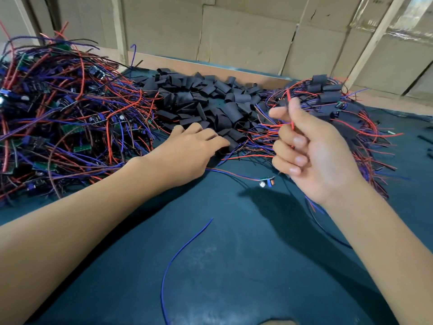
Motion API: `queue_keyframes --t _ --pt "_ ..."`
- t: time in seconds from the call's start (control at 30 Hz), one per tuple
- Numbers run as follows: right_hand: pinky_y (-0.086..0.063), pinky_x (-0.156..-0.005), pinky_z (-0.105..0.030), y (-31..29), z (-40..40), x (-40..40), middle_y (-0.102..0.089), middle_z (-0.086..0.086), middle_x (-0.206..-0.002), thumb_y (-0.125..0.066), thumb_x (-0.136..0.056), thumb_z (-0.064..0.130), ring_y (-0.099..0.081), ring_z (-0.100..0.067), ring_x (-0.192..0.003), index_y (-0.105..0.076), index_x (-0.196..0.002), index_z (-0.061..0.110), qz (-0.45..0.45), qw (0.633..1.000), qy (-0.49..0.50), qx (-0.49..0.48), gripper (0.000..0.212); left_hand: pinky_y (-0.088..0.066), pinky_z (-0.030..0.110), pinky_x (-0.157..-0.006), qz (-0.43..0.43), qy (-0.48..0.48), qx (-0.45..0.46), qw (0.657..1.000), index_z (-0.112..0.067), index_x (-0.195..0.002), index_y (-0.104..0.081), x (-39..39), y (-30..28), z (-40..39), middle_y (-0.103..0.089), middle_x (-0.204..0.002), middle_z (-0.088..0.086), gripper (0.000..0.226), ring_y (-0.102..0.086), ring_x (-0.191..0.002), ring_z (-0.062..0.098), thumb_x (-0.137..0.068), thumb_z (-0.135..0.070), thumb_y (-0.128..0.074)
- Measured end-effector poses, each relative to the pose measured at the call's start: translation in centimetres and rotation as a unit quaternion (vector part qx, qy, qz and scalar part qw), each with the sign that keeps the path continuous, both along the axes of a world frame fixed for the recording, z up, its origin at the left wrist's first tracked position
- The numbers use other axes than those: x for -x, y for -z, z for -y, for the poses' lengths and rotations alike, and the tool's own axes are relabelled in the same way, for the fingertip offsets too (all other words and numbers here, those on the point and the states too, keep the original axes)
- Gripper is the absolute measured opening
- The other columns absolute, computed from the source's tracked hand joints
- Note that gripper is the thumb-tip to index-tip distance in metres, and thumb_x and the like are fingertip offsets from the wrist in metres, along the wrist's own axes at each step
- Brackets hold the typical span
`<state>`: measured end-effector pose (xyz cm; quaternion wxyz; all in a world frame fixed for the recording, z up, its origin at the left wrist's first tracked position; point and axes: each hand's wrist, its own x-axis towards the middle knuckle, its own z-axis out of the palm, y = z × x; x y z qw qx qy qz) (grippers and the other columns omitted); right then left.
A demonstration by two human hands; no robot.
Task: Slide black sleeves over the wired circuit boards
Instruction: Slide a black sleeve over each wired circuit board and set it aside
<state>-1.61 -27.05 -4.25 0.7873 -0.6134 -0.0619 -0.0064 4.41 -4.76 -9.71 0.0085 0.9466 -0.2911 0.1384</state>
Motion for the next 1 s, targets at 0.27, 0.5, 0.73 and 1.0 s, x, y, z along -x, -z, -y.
queue_keyframes --t 0.27,0.5,0.73,1.0 --pt "-0.017 -0.040 -0.022 -0.2 -0.1 0.1 -0.023 0.008 -0.049 -0.057 -0.102 0.033 -0.017 -0.012 -0.039 -0.074 -0.086 0.012 0.056 0.983 0.172 -0.018 0.031 -0.031 0.049 -0.109 -0.130 -0.056 0.035 0.989 -0.028 -0.157 -0.026 0.8 -1.1 -0.1 -0.044 -0.131 0.004 0.062 -0.038 -0.131 0.028 -0.101 -0.054 -0.038" --pt "-0.031 -0.052 -0.023 0.3 -0.6 1.4 -0.046 0.017 -0.052 -0.057 -0.104 0.025 -0.039 -0.006 -0.049 -0.077 -0.090 0.018 0.386 0.837 0.259 0.289 0.025 -0.033 0.044 -0.104 -0.144 -0.030 0.103 0.984 -0.034 -0.138 -0.051 1.2 -1.7 -0.4 -0.051 -0.101 -0.010 0.044 -0.048 -0.106 0.017 -0.098 -0.052 -0.049" --pt "-0.039 -0.056 -0.032 1.9 -1.8 1.4 -0.052 -0.007 -0.056 -0.063 -0.100 0.013 -0.045 -0.024 -0.057 -0.076 -0.079 0.004 0.440 0.758 0.173 0.449 0.026 -0.041 0.043 -0.094 -0.103 -0.062 0.113 0.986 -0.029 -0.097 -0.054 1.8 -2.0 0.0 -0.054 -0.097 -0.008 0.055 -0.053 -0.098 0.020 -0.081 -0.081 -0.046" --pt "-0.030 -0.056 -0.025 1.8 -1.5 1.0 -0.031 0.006 -0.055 -0.062 -0.102 0.020 -0.036 -0.018 -0.059 -0.071 -0.074 0.011 0.400 0.766 0.161 0.477 0.030 -0.046 0.039 -0.087 -0.101 -0.093 0.081 0.987 -0.021 -0.123 -0.049 2.9 -2.7 0.2 -0.055 -0.111 0.006 0.038 -0.056 -0.103 0.033 -0.091 -0.040 -0.055"
